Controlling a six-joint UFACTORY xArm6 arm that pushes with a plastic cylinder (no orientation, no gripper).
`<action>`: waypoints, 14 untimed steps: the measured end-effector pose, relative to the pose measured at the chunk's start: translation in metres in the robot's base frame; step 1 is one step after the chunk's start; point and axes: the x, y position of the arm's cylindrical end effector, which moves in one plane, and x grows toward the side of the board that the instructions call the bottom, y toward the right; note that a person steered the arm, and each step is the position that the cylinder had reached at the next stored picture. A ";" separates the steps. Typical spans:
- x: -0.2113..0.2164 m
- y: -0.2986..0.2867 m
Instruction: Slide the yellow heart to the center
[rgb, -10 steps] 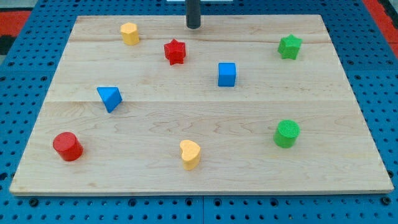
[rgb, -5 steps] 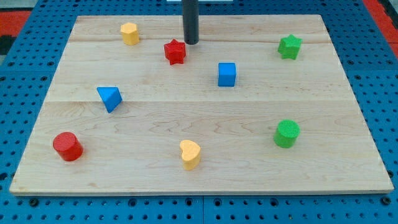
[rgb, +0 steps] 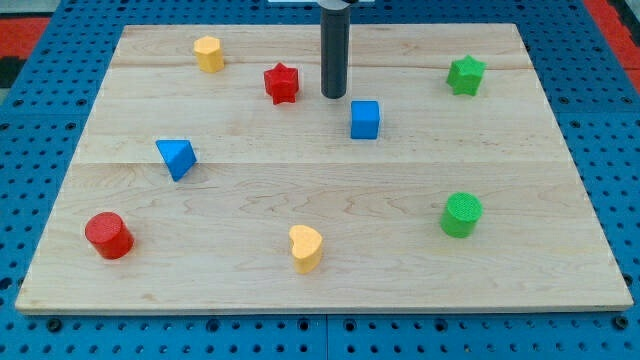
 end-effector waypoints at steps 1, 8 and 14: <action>0.028 0.000; 0.286 -0.049; 0.118 -0.065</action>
